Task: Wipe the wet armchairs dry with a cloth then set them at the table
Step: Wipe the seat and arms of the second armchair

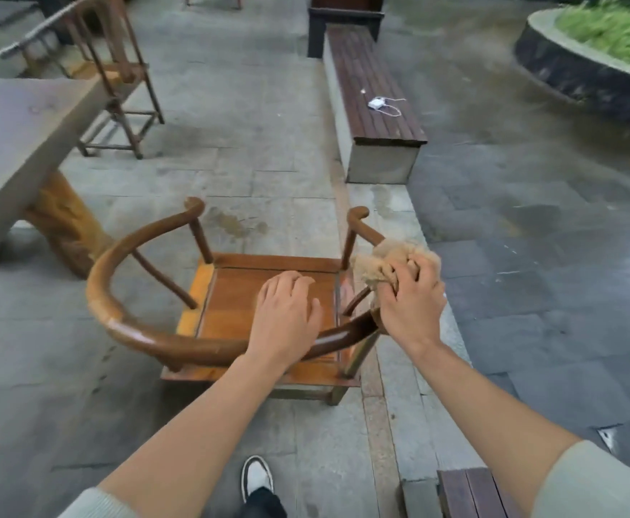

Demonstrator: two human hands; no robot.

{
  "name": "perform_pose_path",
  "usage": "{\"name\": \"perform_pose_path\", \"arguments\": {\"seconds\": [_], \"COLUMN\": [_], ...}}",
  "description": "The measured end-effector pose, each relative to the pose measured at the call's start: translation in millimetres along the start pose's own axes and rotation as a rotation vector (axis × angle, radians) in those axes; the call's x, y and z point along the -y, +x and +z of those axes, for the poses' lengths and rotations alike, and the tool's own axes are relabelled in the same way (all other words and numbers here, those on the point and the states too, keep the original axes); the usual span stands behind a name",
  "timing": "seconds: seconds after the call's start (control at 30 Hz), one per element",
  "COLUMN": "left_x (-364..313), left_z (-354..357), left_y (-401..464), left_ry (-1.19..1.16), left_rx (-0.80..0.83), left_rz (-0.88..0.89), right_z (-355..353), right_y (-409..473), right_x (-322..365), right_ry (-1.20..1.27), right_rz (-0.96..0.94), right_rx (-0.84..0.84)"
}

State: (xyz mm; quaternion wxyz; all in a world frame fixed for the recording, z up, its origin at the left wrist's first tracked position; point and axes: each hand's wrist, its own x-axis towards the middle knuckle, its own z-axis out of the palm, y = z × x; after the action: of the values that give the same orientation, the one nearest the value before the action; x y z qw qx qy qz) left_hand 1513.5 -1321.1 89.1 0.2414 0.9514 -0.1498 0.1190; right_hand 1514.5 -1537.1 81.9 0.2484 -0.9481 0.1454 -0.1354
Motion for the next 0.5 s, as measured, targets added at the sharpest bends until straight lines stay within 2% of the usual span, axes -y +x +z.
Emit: {"name": "perform_pose_path", "arguments": {"seconds": [0.1,0.23,0.37,0.5], "left_x": [2.6,9.3,19.3,27.8], "left_z": [29.4,67.8,108.1,168.0], "left_y": [57.1,121.1,173.2,228.9], "left_ry": [-0.098,-0.158,-0.138,-0.148], "left_rx": [0.078,0.24,0.351,0.38], "left_rz": [-0.067,-0.096,-0.144,-0.23], "right_z": [26.0,52.8,71.7,114.9], "right_y": [31.1,73.6,143.3,227.2], "right_x": [-24.2,-40.5,-63.8,-92.8], "right_ry": [-0.124,-0.044,-0.101,-0.136], "right_rz": [0.233,0.372,0.383,0.209], "right_rx": [0.273,0.334,0.435,0.552]}}
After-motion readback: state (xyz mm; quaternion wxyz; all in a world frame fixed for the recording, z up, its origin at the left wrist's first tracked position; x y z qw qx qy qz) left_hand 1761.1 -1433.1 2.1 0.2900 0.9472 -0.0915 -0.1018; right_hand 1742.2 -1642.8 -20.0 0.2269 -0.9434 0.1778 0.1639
